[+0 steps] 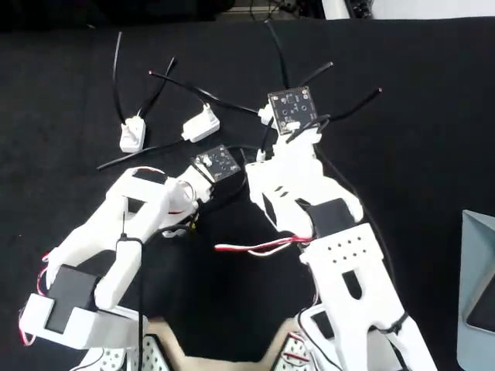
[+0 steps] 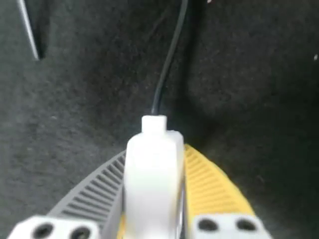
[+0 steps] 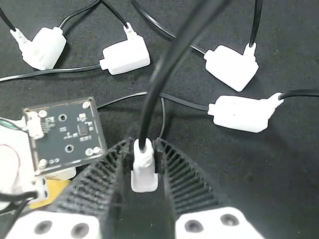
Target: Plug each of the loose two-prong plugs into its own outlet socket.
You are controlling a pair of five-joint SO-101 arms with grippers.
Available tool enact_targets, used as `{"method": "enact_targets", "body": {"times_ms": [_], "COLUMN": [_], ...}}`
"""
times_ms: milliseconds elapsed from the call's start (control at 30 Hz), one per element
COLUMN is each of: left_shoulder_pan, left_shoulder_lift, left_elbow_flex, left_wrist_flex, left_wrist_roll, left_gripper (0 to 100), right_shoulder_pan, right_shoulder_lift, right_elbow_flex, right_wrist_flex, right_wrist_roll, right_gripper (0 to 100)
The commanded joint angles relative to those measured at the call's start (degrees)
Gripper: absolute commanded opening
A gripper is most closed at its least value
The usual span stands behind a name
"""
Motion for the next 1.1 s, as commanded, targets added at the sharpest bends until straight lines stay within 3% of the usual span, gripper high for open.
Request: {"method": "enact_targets", "body": {"times_ms": [0, 133, 233, 500, 767, 900, 1067], "left_shoulder_pan": [-0.04, -0.22, -2.42, -7.78, -14.29, -14.46, -15.08], "left_shoulder_lift": [-3.60, -6.95, -9.41, -10.20, -10.55, -13.27, -23.21], "left_elbow_flex": [-4.09, -4.70, -4.35, -4.62, -4.53, -7.60, -9.36], "left_wrist_flex": [2.29, 9.14, 9.41, 9.32, 4.22, 9.14, 16.53], "left_wrist_roll": [5.63, 9.49, 14.42, 11.78, 11.69, 12.04, 12.13], "left_gripper": [7, 24, 33, 32, 32, 32, 32], "right_shoulder_pan": [0.70, 0.70, 0.70, 0.70, 0.35, -0.88, -8.00], "right_shoulder_lift": [-1.54, -1.54, -1.54, -1.63, -1.63, -1.89, -1.63], "right_elbow_flex": [-0.31, -0.31, -0.31, 0.31, 0.66, 0.57, 1.10], "right_wrist_flex": [-0.70, -0.70, -0.70, -0.79, -1.05, -0.79, -0.88], "right_wrist_roll": [-0.26, -0.18, -0.18, -0.18, -0.18, -0.53, -0.88], "right_gripper": [1.1, 1.1, 1.1, 1.1, 1.1, 1.1, 1.1]}}
